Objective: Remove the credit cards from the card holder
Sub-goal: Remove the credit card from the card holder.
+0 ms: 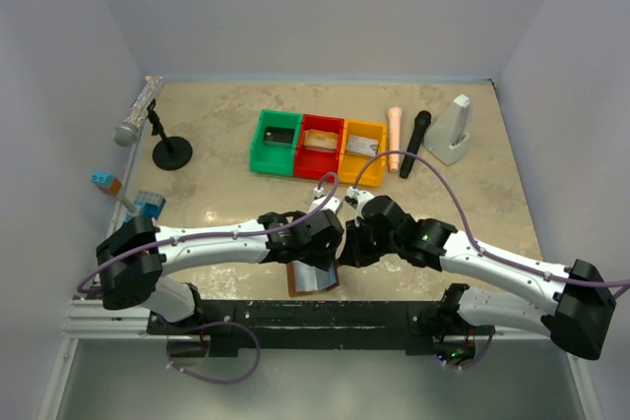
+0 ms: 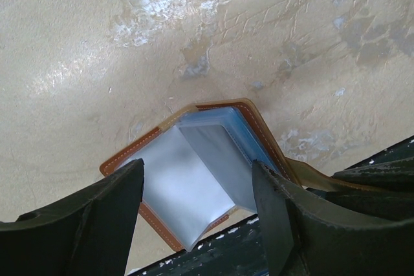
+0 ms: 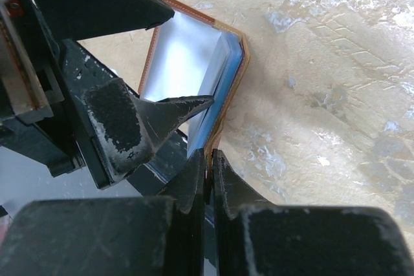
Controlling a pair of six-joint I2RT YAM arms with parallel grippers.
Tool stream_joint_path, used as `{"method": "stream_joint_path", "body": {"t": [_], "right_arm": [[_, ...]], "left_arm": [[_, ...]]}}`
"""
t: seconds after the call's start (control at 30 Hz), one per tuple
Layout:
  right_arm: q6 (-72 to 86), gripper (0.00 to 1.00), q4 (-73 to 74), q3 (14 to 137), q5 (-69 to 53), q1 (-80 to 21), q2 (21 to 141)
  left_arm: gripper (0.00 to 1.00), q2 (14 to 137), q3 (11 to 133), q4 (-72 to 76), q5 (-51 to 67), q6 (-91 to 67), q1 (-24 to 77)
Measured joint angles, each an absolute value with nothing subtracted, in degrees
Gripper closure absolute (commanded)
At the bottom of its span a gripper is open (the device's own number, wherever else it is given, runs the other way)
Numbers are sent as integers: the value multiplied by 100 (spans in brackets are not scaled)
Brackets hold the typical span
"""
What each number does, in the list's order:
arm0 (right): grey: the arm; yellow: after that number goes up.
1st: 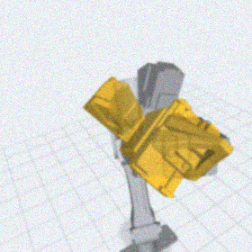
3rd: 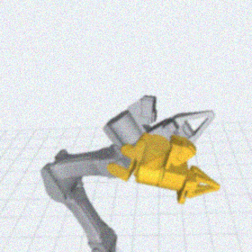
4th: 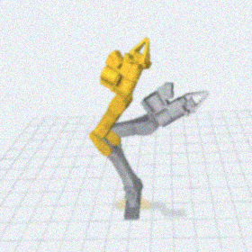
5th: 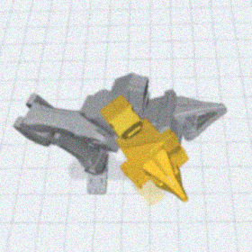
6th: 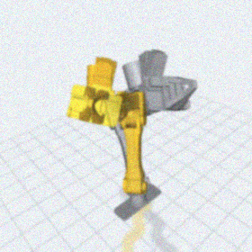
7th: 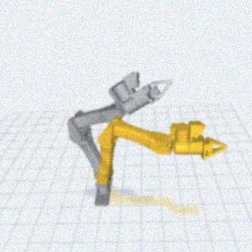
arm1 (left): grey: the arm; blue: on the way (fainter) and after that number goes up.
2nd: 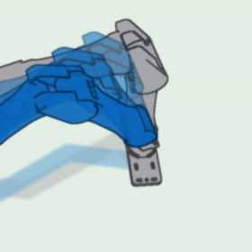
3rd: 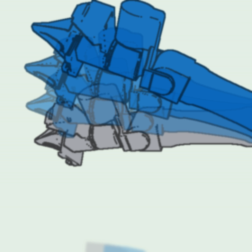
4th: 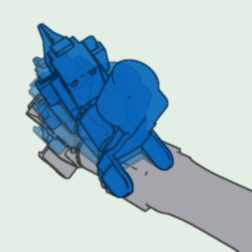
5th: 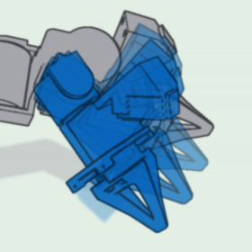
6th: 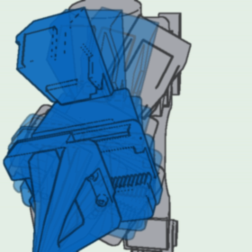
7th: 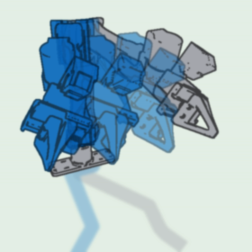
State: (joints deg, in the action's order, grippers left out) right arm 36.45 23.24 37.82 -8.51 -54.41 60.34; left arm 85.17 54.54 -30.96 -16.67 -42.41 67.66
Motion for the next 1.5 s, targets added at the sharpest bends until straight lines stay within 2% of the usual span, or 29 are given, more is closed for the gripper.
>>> {"method": "stream_joint_path", "body": {"t": [0.8,1.1,1.5], "right_arm": [[3649,100,2329,3826,-845,-5476,6036],[3656,100,2329,3826,-803,-5476,6036],[3691,100,2324,3826,-805,-5476,6036]], "left_arm": [[27,8211,5332,-2945,-1697,-4250,6788],[28,7679,5098,-2943,-1909,-4386,6796],[28,7896,5087,-2910,-1798,-4386,6796]]}}
